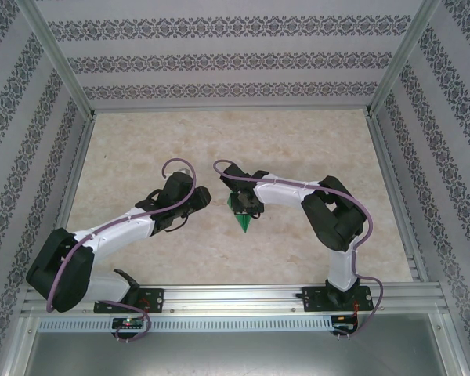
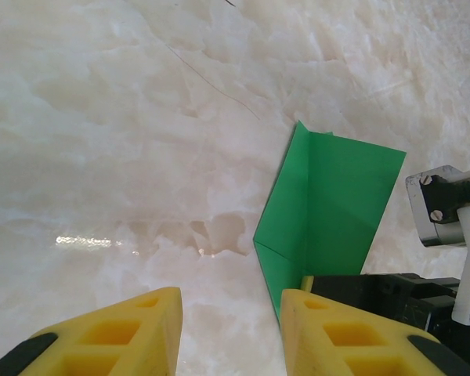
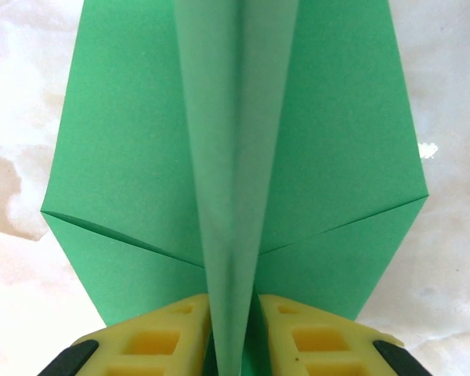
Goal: Fold a paper plane with a square sheet of paper (pick it up from the middle)
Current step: Move a paper plane to the center of the table.
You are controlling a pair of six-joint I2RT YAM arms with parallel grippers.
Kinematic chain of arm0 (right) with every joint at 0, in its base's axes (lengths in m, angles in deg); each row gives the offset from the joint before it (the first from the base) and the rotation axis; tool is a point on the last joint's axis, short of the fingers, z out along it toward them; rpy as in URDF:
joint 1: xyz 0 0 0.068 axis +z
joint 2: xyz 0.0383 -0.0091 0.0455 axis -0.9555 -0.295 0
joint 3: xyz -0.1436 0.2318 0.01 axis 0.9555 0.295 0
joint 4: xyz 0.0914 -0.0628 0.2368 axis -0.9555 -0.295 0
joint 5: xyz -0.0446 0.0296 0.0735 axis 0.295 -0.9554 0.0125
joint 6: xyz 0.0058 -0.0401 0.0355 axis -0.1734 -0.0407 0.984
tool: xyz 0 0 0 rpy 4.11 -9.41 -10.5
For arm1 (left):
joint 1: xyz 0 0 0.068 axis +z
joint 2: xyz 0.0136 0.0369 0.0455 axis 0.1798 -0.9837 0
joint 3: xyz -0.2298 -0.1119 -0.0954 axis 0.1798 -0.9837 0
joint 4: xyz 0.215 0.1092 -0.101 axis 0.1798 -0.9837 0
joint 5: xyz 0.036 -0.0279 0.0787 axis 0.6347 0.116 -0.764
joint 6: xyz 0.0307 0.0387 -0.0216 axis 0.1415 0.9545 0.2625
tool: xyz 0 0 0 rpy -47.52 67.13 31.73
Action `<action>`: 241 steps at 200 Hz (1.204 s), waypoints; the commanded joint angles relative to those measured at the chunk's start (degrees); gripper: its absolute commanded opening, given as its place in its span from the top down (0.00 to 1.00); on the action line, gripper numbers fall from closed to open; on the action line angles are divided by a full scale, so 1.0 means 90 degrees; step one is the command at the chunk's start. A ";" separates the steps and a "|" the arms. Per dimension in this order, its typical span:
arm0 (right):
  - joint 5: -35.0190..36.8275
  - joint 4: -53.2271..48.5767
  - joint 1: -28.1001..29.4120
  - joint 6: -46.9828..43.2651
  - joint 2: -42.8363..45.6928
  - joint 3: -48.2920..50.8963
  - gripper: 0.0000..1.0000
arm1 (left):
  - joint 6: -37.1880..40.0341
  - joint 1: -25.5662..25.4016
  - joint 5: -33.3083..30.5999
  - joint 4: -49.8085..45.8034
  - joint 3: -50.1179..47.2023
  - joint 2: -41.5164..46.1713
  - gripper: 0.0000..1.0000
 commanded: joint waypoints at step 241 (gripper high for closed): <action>0.3898 0.0565 -0.0682 -0.1314 0.4503 0.1017 0.02 | 0.1333 0.0159 -0.2386 -0.1803 0.0750 0.0938 0.44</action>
